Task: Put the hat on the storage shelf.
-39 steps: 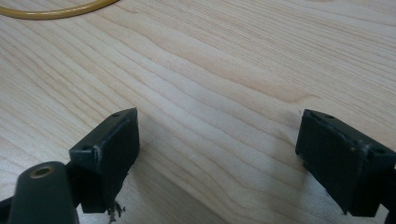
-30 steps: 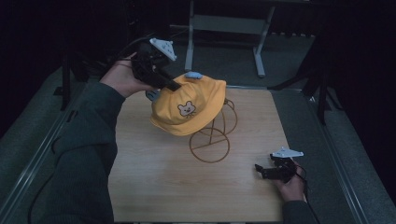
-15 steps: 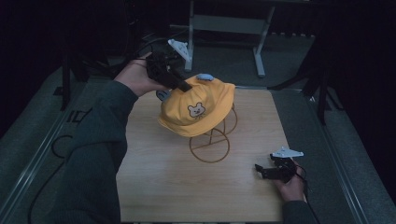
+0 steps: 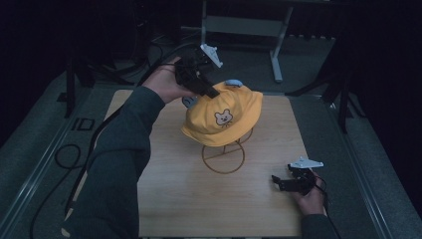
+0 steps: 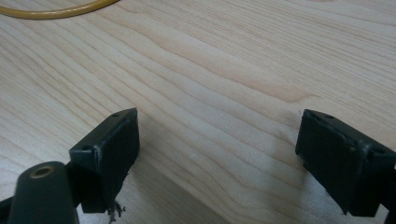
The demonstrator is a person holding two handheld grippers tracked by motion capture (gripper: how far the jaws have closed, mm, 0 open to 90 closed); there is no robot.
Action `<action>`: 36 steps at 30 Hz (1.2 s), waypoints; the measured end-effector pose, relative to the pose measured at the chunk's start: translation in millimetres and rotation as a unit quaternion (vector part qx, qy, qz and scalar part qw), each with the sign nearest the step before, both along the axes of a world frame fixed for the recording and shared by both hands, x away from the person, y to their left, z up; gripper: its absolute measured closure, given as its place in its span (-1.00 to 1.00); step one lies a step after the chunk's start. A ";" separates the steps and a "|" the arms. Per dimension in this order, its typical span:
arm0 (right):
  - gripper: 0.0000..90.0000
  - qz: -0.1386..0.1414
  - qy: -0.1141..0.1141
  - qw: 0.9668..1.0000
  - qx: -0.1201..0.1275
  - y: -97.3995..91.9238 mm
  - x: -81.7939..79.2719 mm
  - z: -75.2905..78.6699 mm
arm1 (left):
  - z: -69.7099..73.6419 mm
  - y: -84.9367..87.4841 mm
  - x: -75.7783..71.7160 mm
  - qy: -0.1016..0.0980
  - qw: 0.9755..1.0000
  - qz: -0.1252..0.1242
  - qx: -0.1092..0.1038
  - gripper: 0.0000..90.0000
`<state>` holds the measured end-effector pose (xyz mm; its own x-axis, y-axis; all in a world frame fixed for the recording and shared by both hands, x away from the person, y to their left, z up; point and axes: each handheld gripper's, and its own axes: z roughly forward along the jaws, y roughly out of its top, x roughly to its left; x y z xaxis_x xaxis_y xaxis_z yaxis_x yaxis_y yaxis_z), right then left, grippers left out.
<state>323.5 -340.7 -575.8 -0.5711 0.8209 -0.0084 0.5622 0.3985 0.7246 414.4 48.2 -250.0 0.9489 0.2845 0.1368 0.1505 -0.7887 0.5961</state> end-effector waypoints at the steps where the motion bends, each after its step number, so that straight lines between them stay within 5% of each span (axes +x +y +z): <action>1: -0.70 0.000 0.000 1.000 0.000 0.0 0.0 0.0 | -1.2 -2.6 0.8 0.000 1.000 -0.001 -0.003 0.76; 26: -0.70 0.000 0.000 1.000 0.001 0.0 0.0 0.0 | -31.0 -56.3 17.4 -0.032 0.998 0.039 -0.037 0.66; 36: -0.70 -0.001 0.002 1.000 0.001 0.2 -0.2 0.1 | -46.7 -71.1 17.2 -0.012 0.999 0.022 -0.026 0.56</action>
